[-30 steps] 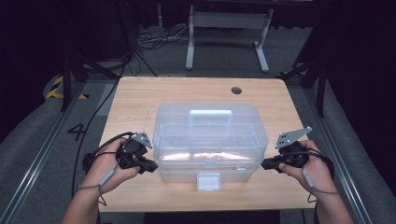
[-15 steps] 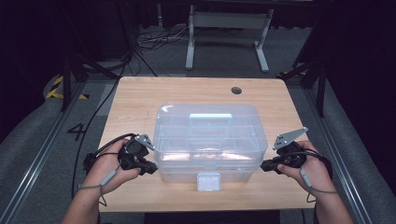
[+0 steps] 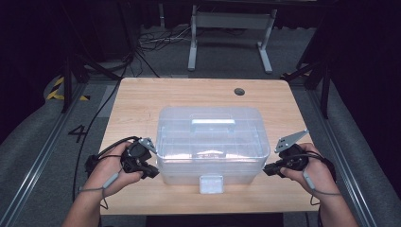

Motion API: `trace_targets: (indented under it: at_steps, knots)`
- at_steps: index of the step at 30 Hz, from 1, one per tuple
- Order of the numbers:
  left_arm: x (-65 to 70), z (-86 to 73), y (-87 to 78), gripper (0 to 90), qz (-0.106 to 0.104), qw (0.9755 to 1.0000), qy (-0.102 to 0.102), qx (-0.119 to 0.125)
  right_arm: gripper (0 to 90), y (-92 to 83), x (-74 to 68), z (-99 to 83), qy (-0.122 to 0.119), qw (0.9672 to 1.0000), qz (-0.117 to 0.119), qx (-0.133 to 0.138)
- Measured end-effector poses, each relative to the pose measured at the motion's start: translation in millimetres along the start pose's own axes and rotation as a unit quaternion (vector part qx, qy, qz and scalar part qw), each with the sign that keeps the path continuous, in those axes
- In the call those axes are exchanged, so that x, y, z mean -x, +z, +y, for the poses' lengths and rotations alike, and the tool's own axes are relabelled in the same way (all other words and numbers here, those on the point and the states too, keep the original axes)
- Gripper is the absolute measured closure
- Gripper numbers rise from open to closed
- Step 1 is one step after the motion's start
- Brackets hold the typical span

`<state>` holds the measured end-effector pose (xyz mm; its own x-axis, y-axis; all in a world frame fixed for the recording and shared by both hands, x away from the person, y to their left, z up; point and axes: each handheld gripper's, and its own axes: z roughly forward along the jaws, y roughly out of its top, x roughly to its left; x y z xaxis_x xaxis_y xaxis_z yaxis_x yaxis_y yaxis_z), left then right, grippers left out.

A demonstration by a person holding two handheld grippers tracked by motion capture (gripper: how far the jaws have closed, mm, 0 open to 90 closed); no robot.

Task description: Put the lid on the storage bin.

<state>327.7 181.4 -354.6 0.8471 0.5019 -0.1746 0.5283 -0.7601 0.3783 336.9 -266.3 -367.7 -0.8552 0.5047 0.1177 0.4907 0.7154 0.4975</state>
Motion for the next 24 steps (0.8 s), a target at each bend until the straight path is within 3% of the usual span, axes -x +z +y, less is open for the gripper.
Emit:
trace_targets:
  at_steps: [9,17,21,23,24]
  knots:
    - [1.5,-2.8,-2.6,79.8,-0.005,0.9999,-0.002,0.012,79.7,-4.6,-0.4,-0.2,0.003,0.9999,0.01,0.001]
    - [-4.3,-16.2,-15.3,75.4,0.003,0.9988,-0.024,0.042,75.5,-18.5,6.3,-1.1,0.008,0.9997,0.002,0.022]
    - [-10.9,-22.9,-21.7,72.9,0.013,0.9969,-0.044,0.065,73.6,-25.0,11.6,-3.5,0.015,0.9993,-0.004,0.034]
    - [-14.2,-26.6,-25.8,68.4,0.025,0.9939,-0.059,0.09,71.1,-27.2,13.7,-3.5,0.016,0.999,-0.005,0.042]
    - [-14.2,-26.6,-25.8,67.4,0.025,0.9939,-0.059,0.09,71.1,-27.2,13.7,-3.5,0.016,0.999,-0.005,0.042]
